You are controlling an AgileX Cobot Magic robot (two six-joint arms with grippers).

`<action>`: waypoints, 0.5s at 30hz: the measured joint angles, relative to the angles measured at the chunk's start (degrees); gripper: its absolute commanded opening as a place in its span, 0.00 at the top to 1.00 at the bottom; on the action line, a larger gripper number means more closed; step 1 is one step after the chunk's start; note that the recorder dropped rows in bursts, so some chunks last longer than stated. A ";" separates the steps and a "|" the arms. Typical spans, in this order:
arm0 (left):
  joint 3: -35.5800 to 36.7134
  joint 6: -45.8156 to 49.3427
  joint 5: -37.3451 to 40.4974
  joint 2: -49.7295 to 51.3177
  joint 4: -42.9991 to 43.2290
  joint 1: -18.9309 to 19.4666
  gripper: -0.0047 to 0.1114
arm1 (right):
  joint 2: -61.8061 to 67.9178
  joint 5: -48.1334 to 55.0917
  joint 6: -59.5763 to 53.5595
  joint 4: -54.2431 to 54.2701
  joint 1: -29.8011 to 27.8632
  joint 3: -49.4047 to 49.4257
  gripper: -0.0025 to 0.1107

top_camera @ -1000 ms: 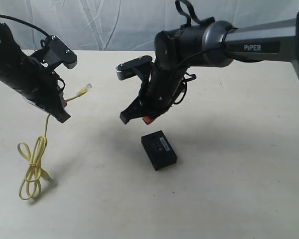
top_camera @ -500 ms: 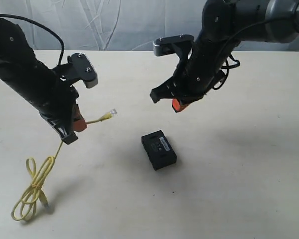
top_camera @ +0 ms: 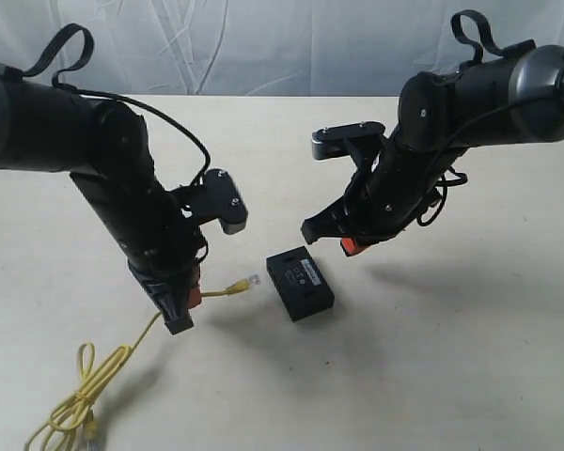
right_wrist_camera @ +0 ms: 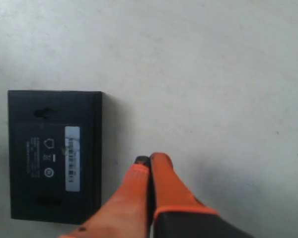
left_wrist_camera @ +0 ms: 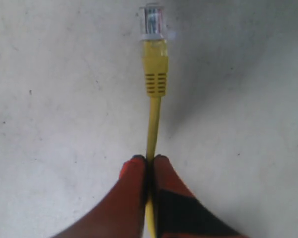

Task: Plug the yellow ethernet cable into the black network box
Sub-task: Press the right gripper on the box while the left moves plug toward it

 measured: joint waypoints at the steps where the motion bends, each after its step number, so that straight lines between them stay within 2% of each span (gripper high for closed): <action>1: 0.00 -0.38 -0.23 0.28 0.16 -0.26 0.96 | 0.00 -0.29 0.00 0.00 0.00 0.10 0.98; 15: -2.50 -1.65 -0.85 4.14 -0.57 -0.83 0.96 | 1.84 -1.29 0.00 2.00 0.00 0.43 0.98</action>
